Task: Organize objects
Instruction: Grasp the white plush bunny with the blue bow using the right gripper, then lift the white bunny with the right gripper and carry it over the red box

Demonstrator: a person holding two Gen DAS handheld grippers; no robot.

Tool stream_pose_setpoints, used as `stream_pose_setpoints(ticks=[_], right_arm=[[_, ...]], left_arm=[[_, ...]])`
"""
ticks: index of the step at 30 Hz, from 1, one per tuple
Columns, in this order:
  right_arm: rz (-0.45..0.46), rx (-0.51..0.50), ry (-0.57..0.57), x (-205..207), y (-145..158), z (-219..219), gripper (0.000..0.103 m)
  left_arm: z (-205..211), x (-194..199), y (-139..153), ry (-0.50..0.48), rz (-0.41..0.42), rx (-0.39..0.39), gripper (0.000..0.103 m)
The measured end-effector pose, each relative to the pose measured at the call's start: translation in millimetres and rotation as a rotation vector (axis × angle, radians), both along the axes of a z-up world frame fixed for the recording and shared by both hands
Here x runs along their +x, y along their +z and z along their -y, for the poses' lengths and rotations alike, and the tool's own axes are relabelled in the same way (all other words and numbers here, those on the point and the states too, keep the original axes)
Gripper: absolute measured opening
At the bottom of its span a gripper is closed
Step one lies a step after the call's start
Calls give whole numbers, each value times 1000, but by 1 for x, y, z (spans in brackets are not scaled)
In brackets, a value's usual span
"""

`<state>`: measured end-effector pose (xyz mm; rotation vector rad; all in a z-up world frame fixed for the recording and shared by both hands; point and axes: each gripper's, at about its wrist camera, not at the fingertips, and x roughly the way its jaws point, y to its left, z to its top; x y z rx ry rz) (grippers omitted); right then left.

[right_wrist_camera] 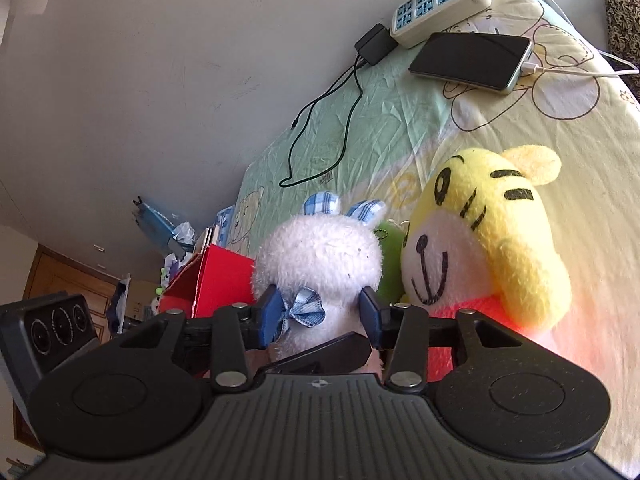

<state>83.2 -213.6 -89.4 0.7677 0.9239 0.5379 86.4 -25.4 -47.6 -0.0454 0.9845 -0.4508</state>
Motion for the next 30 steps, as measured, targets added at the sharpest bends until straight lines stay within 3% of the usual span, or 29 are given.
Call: stream_pose_setpoints(ticks=[6,11,18,24,30], right_arm=[[21,2,-8,-14,10,1,42],[90,-83,-1,-35,26,-7,42],[178,-80,-4,-54,52,-13,42],[283,-51,43,-63,71,-41,42],[323,-32,113,-55,81,-92,42]], left_arm=[[1,-17,14,-28,41,7,69],[-1,-32,23,-40,45,-21,68],[-10,-62,51,-21,143,-36,68],[-38,-87,78,38,235,-11,68],[-87,-105,93,112,285,28,68]])
